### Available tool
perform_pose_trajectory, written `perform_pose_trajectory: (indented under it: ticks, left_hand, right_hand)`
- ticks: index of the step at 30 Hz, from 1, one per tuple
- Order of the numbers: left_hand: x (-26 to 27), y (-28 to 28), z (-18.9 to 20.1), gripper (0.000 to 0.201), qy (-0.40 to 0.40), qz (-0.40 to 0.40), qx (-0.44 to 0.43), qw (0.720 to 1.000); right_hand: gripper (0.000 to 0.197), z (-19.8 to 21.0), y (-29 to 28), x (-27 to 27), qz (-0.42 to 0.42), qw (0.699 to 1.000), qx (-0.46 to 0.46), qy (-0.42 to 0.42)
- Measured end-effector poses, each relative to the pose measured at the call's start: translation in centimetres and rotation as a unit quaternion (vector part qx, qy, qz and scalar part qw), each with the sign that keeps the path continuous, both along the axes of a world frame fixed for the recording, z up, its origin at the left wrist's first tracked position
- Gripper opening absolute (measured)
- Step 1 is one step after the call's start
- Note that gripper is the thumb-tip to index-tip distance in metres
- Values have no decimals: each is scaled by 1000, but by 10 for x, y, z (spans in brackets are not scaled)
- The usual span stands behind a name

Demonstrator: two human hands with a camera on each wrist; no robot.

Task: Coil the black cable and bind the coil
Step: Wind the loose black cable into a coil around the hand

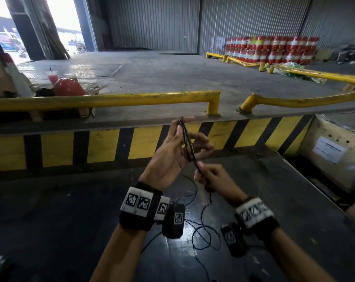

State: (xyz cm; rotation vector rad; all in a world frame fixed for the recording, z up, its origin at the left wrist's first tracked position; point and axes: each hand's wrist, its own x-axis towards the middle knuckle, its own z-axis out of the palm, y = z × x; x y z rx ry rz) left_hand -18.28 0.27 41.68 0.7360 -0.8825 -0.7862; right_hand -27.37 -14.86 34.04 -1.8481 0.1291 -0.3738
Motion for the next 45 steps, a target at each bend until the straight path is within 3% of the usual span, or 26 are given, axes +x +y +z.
perform_pose_trajectory:
  ticks: [4,6,8,10,13,16,18,22,29,33,38,41,45]
  left_hand:
    - [32,-8,8,40,-31,130,23,991]
    - [45,-13,3,39,-57,184,52,980]
    - [52,-15,-7,38,-105,219,104,964]
    - [52,-17,-20,36,-177,226,166,943]
    - [38,-16,-43,32,-259,193,222,920]
    - [7,-14,-53,32,-235,119,226,938]
    - [-12,-10,-50,33,-195,78,198,957]
    - [-23,-1,-45,38,-97,41,142,984]
    - [-26,9,-38,42,-44,-28,98,994]
    - [-9,10,-22,40,-36,14,47,998]
    - [26,10,0,40,-46,131,38,990]
    - [53,2,-4,40,-66,208,98,971]
    - [66,-7,-37,36,-137,230,221,938]
  right_hand:
    - [46,-22,22,-27,66,997,34,21]
    - [39,-8,25,-39,104,994,-35,24]
    - [30,14,23,-46,94,981,-171,5]
    - [23,45,17,-48,40,950,-309,-30]
    - [25,94,4,-46,-27,915,-397,-71]
    - [27,132,-11,-34,-42,885,-447,-122]
    - [27,144,-20,-19,-41,886,-442,-132]
    - [21,137,-38,10,-42,916,-377,-131]
    - [29,73,-49,35,-8,973,-219,-77]
    - [38,7,-23,29,-14,998,-55,-33]
    - [47,-47,23,-16,43,998,44,20]
    - [48,-38,36,-33,101,995,13,22]
    - [35,15,29,-46,68,983,-169,-34]
